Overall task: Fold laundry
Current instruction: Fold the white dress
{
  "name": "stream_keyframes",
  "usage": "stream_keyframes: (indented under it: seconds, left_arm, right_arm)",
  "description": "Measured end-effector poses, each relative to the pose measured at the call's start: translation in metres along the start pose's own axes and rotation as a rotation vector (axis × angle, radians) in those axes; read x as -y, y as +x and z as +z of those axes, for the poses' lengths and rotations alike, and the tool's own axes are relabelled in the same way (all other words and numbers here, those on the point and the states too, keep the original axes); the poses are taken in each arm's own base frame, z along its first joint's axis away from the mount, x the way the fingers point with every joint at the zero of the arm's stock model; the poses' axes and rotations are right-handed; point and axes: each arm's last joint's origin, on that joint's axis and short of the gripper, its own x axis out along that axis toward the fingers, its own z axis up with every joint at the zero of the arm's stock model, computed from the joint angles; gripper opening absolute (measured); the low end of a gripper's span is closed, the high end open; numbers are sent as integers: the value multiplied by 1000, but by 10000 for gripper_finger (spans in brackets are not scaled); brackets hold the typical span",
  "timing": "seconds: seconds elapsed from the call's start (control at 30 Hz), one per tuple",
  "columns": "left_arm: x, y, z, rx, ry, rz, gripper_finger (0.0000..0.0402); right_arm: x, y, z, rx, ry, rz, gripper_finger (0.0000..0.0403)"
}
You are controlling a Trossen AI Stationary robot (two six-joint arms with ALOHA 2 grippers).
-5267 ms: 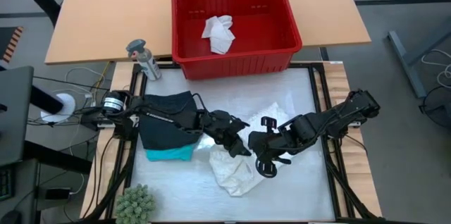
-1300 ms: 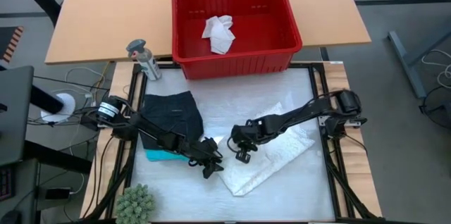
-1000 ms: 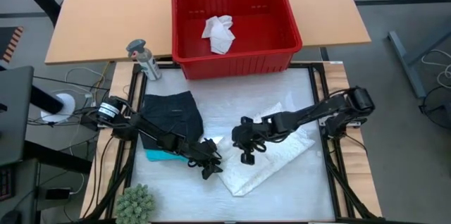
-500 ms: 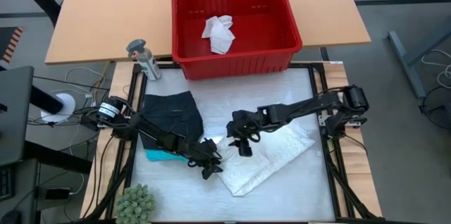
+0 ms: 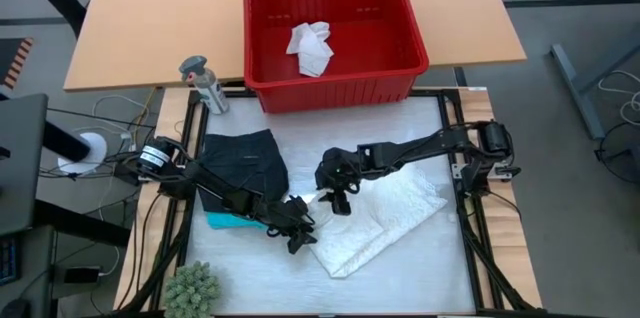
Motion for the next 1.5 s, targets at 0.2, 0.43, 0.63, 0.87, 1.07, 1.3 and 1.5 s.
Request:
stream_keyframes:
  seconds: [0.2,0.43,0.63,0.87,1.07,1.3,1.5]
  left_arm:
    - [0,0,0,1,-9,0,213]
    - [0,0,0,5,-13,3,213]
    - [0,0,0,7,-19,7,213]
    - [0,0,0,4,-24,8,213]
    - [0,0,0,4,-24,10,213]
    - [0,0,0,3,-22,11,213]
    - [-1,0,0,2,-20,13,213]
  right_arm:
    - [0,0,0,-2,-51,45,192]
    - [2,9,-4,-13,-67,70,189]
    - [11,24,-15,-72,-15,84,175]
    - [15,13,-12,-70,32,75,35]
    - [18,8,-20,-159,109,42,19]
    - [15,4,-33,-307,118,-12,16]
    - [15,-2,-37,-361,144,-34,16]
